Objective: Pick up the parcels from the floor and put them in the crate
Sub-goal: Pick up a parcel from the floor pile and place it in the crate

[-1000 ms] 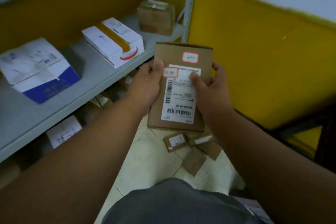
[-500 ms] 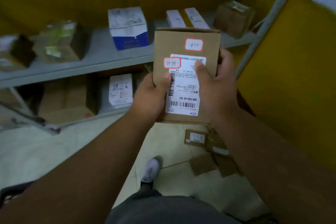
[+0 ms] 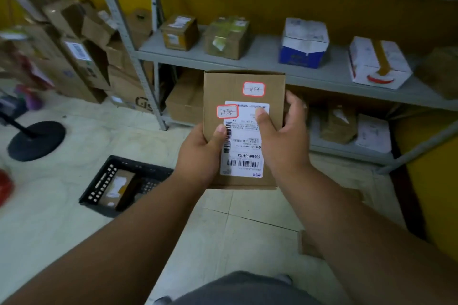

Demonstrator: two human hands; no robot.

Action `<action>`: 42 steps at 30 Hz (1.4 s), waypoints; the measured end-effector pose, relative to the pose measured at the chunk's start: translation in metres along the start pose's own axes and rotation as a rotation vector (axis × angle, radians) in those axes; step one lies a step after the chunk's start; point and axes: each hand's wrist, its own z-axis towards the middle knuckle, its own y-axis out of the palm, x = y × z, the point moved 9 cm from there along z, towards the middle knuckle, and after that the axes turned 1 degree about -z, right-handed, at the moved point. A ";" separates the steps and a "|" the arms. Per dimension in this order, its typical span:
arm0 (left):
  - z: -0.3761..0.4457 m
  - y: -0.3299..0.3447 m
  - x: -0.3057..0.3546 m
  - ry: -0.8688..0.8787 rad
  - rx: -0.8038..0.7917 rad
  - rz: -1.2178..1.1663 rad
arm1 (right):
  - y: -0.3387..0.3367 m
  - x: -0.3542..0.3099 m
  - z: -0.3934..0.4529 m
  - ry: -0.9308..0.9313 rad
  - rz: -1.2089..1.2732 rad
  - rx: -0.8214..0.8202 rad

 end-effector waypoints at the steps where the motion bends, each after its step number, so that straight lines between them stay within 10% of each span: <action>1: -0.003 -0.034 -0.008 -0.005 0.027 0.004 | 0.031 -0.005 -0.015 0.000 0.015 -0.027; 11: -0.033 -0.330 -0.065 -0.106 0.255 0.033 | 0.292 -0.061 -0.149 0.070 0.091 -0.233; 36: 0.144 -0.507 -0.063 -0.191 0.448 0.293 | 0.561 -0.075 -0.051 -0.074 -0.325 -0.506; 42: 0.206 -0.533 -0.073 -0.186 0.395 0.241 | 0.591 -0.062 -0.021 0.012 -0.318 -0.338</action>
